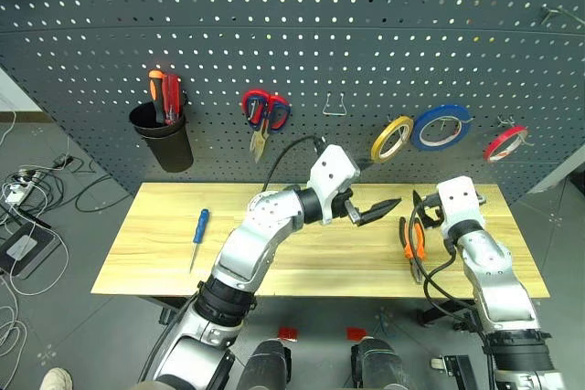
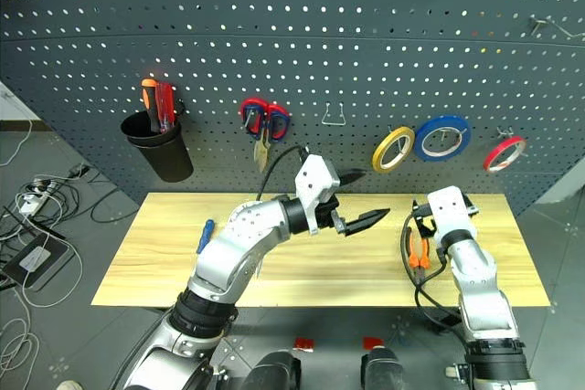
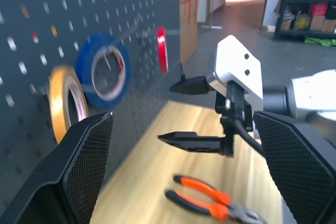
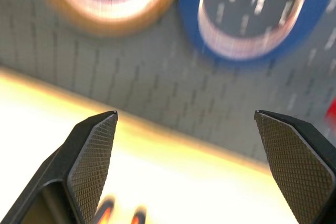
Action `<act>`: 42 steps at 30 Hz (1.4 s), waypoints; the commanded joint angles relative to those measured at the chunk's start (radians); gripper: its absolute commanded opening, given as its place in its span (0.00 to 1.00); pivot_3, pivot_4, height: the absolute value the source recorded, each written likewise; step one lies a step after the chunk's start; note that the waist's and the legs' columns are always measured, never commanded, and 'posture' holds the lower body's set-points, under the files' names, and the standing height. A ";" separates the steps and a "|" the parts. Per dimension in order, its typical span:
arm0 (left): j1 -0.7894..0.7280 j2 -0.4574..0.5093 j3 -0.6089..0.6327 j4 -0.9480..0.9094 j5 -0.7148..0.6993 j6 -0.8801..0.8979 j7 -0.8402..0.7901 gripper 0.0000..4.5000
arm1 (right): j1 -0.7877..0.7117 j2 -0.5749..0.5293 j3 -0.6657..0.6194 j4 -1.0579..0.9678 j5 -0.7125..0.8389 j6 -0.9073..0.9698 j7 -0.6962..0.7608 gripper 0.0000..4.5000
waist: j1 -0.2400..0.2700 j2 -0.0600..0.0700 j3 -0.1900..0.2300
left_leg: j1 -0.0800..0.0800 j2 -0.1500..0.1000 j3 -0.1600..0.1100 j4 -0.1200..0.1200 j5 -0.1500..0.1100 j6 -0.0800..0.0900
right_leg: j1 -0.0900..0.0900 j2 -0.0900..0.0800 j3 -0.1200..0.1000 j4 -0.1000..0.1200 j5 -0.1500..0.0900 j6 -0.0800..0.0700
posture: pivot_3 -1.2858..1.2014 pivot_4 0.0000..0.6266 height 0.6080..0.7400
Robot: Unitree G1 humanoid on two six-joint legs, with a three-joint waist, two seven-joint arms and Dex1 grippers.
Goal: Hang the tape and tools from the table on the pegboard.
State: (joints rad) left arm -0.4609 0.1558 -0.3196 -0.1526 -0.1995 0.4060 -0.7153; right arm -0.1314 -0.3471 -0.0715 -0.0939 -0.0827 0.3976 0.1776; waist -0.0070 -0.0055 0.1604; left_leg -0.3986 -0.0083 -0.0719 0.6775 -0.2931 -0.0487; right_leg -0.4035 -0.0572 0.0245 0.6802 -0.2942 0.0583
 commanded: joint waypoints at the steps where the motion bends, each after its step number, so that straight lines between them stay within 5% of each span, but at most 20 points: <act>1: 0.032 0.015 -0.029 -0.027 0.001 -0.034 -0.024 1.00 | -0.022 -0.012 -0.031 -0.078 0.039 0.160 0.030 0.99 | -0.001 0.001 0.006 | 0.000 0.000 0.000 0.000 -0.002 0.003 | 0.000 0.000 0.000 0.000 0.000 0.000 | 0.52 0.39 1.00; 21: 0.125 0.148 -0.116 0.173 0.089 -0.258 -0.197 1.00 | -0.161 0.044 -0.079 -0.070 0.137 0.648 0.021 0.99 | -0.030 -0.003 0.149 | -0.001 0.002 -0.003 0.002 -0.003 0.006 | -0.001 0.000 0.002 0.002 0.000 0.000 | 0.51 0.66 1.00; 42: 0.157 0.175 -0.095 0.116 0.090 -0.229 -0.187 1.00 | -0.261 0.072 -0.078 0.109 0.168 0.634 -0.006 0.99 | -0.025 -0.008 0.207 | -0.002 0.002 -0.003 0.002 -0.003 0.006 | -0.003 0.000 0.001 0.002 0.000 0.000 | 0.54 0.71 1.00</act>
State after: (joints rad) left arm -0.3169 0.3312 -0.4224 0.0060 -0.1027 0.1773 -0.9047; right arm -0.3985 -0.2689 -0.1426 -0.0078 0.0797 1.0495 0.1706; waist -0.0323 -0.0137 0.3676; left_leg -0.4004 -0.0059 -0.0750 0.6790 -0.2966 -0.0425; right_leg -0.4064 -0.0569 0.0259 0.6823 -0.2942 0.0582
